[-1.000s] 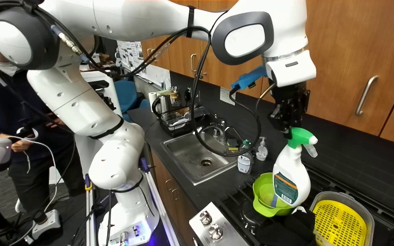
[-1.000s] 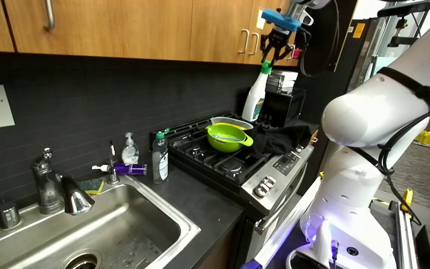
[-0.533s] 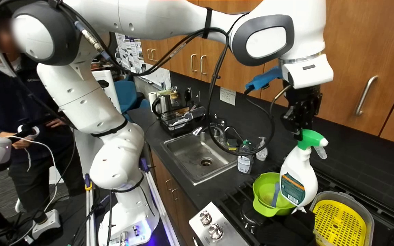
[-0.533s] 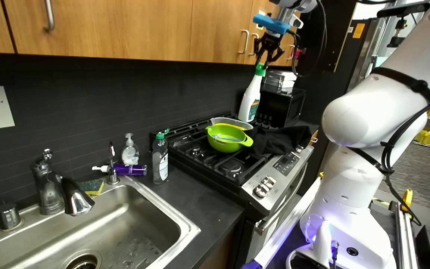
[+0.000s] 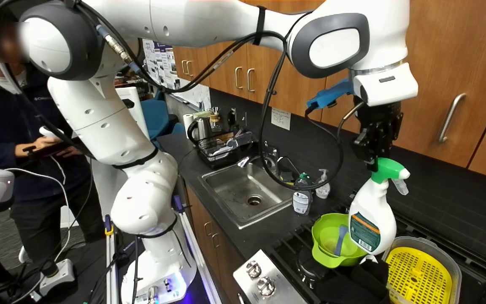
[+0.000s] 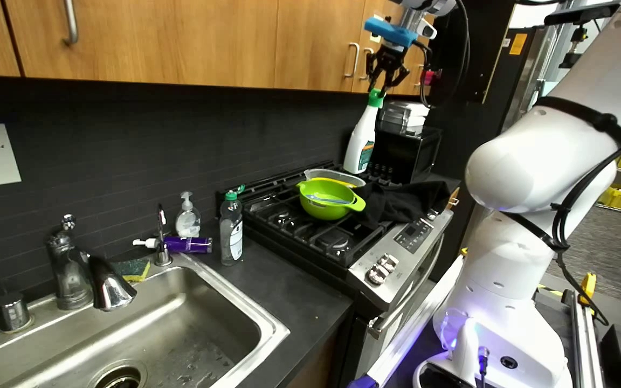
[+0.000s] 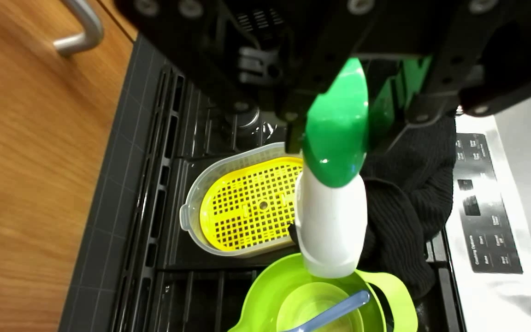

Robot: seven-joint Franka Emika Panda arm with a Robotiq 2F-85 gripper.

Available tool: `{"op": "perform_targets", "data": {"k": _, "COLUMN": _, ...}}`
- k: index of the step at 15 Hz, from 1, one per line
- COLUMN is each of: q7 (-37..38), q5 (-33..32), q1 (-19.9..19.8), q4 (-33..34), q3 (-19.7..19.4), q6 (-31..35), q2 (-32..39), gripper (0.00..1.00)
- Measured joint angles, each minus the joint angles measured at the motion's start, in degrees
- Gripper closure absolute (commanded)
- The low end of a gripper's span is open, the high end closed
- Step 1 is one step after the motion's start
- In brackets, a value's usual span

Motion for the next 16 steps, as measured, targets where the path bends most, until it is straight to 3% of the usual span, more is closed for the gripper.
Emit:
{"op": "perform_targets", "data": {"k": 8, "q7": 0.2, "q5": 0.0, "q1": 1.9, "q4": 0.2, "q3": -1.3, "q6": -0.3, "q2": 4.3, "gripper": 0.86}}
{"op": "perform_targets", "data": {"k": 16, "q7": 0.7, "q5": 0.0, "q1": 2.7, "q4": 4.5, "q3": -3.6, "q6": -0.6, "q2": 10.1, "gripper": 0.86}}
